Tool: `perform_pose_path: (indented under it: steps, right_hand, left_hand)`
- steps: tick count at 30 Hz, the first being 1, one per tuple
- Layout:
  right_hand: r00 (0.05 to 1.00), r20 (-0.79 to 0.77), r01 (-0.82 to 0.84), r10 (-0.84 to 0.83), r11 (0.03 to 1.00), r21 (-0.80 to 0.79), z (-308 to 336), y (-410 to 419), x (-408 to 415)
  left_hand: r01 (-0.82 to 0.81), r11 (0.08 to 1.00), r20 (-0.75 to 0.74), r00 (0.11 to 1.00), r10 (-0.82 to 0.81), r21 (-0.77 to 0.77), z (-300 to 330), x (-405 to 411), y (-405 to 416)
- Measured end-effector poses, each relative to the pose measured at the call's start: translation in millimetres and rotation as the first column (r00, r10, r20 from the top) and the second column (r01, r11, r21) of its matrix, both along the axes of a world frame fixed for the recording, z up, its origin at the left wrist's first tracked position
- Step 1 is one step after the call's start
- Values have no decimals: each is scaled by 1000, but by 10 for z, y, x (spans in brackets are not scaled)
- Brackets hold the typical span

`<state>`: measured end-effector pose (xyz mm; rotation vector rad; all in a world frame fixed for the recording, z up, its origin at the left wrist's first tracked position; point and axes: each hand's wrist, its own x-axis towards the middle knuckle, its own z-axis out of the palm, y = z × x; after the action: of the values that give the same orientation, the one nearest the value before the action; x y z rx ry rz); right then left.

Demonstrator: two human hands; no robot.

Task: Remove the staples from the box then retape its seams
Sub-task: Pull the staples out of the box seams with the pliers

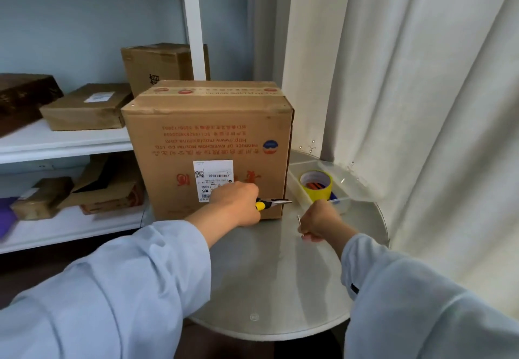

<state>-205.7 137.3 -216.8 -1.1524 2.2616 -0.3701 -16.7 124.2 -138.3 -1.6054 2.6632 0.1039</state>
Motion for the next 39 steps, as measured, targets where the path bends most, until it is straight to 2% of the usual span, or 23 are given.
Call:
perform_pose_path:
  steps: [2,6,9,13,18,22,24,26,29,32,34,36,39]
  right_hand:
    - [996,-90,6,-7,1000,-12,-185,-13,-72]
    - [992,-86,88,-97,991,-104,-253,-10,-170]
    - [990,-110,75,-92,986,-148,-275,-97,-247]
    - [994,-108,17,-32,990,-137,-262,-180,-286]
    - [996,-77,37,-46,993,-111,-263,-176,-278]
    - [996,-14,80,-85,972,-219,-143,-184,-322]
    - [993,-35,94,-111,944,-317,103,-160,-240]
    - [981,-81,115,-175,868,-484,463,-110,-53]
    - [959,-69,137,-275,662,-737,1017,-40,298]
    - [952,-117,42,-283,500,-865,1334,1,594]
    - [953,-164,-25,-255,474,-880,1394,2,715]
    - [961,-181,-56,-209,494,-867,1404,-6,812]
    - [968,-209,-94,-141,565,-819,1357,-59,913]
  left_hand:
    - [3,1000,1,1000,-3,6,-45,-1,-36]
    - [15,1000,8,1000,-15,11,-82,-27,-82]
    - [23,1000,4,1000,-23,13,-96,-51,-111]
    - [24,1000,-3,1000,-24,3,-99,-62,-131]
    - [16,1000,-21,1000,-16,12,-60,-27,-134]
    - [26,999,-20,999,-27,-26,42,45,-94]
    - [33,997,-24,999,-35,-75,124,112,-64]
    - [43,984,-40,998,-51,-172,248,214,-23]
    - [49,923,-91,992,-90,-381,507,432,8]
    - [8,845,-166,980,-114,-534,760,706,-32]
    - [-37,820,-215,971,-105,-571,913,886,-75]
    - [-88,833,-227,973,-46,-546,1027,1040,-136]
    - [-184,912,-248,964,94,-368,1085,1248,-262]
